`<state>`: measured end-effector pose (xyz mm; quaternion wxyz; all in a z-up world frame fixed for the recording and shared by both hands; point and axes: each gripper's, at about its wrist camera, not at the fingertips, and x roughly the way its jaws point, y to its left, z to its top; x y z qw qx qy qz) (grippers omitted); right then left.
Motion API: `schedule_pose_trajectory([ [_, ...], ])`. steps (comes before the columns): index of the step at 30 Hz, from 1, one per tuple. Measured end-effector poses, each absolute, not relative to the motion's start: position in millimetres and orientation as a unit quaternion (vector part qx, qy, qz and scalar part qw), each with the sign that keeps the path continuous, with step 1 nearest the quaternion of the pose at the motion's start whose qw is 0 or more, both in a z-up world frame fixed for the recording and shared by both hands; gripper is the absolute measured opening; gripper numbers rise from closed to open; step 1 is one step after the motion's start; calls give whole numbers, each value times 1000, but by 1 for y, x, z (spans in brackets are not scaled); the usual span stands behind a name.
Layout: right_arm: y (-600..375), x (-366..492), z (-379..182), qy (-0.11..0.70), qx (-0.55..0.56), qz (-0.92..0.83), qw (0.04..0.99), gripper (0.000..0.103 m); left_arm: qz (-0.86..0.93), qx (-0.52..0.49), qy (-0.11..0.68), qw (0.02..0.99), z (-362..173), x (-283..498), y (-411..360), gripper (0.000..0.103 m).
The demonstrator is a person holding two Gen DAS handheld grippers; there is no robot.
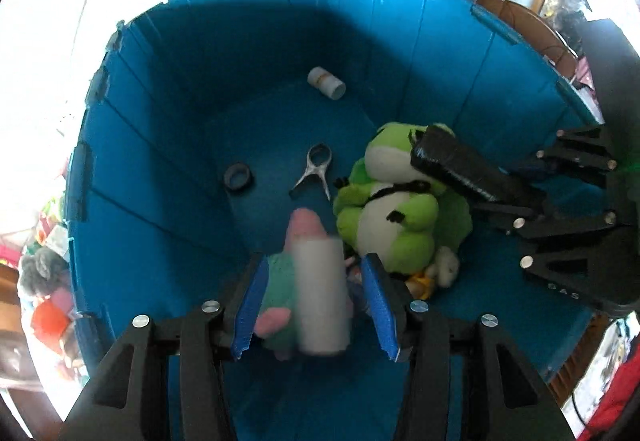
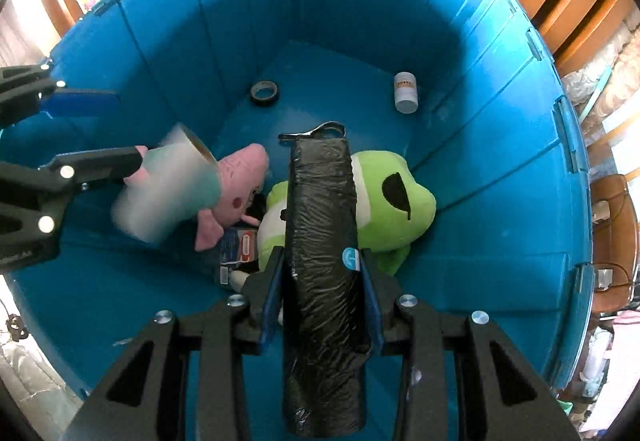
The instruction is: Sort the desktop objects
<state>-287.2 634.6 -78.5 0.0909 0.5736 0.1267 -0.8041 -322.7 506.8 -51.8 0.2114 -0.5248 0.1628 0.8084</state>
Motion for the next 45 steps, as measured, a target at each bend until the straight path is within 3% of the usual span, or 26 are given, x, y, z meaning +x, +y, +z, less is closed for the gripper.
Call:
schedule_pose_trajectory([
  [3,632,-292,-76,126,572,-805,94,35,811,-521,162,212,-51,-326,507,49],
  [7,634,-293,-74,121,571,-806,95,35,813,-518,164,210,-51,-328,505,68],
  [16,645,-296,-62,99,559,-819,83,37,819,-514,159,199,-48,-330,496,82],
  [18,650,-298,-59,85,559,-821,76,65,819,-515,159,199,-48,-330,494,85],
  [19,653,-299,-59,80,559,-822,71,91,819,-515,158,198,-48,-329,493,86],
  [20,653,-298,-58,80,557,-824,68,103,820,-515,157,197,-47,-329,491,86],
  [33,619,-267,-24,85,488,-864,87,103,860,-473,110,156,-10,-304,431,86],
  [45,496,-229,35,65,388,-908,144,103,906,-411,59,84,20,-238,275,86],
])
